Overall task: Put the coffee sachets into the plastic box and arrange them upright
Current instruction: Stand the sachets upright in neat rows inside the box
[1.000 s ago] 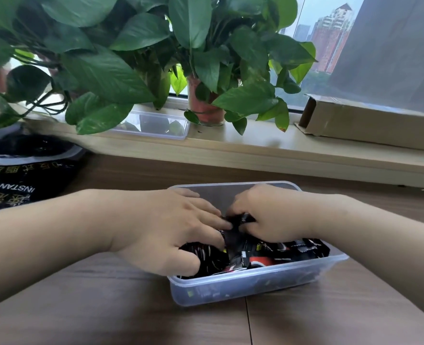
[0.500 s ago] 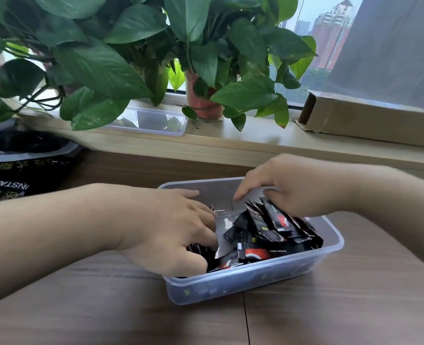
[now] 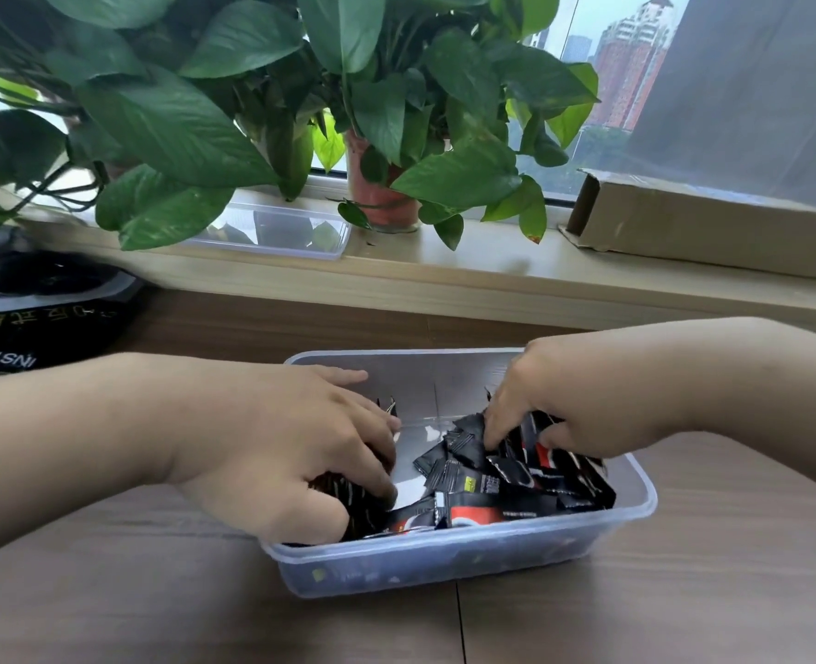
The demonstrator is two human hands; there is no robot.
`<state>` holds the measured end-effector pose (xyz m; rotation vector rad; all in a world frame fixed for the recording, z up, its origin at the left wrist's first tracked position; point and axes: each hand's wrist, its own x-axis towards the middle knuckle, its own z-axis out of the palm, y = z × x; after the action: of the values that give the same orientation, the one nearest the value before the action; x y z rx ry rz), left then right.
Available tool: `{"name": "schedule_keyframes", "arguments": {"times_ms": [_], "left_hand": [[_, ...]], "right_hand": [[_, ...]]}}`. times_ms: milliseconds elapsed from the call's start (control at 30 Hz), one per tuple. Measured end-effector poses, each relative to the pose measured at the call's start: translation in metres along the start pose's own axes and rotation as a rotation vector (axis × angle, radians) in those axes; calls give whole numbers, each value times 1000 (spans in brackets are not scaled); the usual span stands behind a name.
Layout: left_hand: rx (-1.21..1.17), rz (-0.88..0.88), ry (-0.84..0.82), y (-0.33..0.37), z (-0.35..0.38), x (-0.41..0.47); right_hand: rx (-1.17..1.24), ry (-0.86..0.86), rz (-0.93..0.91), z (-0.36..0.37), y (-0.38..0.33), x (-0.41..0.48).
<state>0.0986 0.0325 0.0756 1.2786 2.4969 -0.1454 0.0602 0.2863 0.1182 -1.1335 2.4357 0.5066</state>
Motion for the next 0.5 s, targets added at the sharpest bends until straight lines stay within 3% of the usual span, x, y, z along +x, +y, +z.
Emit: {"name": "schedule_keyframes", "arguments": {"times_ms": [300, 500], "left_hand": [[2, 39, 6, 2, 0, -7], [56, -20, 15, 17, -13, 6]], "right_hand": [[-80, -12, -108, 4, -4, 8], [-93, 19, -70, -2, -7, 5]]}}
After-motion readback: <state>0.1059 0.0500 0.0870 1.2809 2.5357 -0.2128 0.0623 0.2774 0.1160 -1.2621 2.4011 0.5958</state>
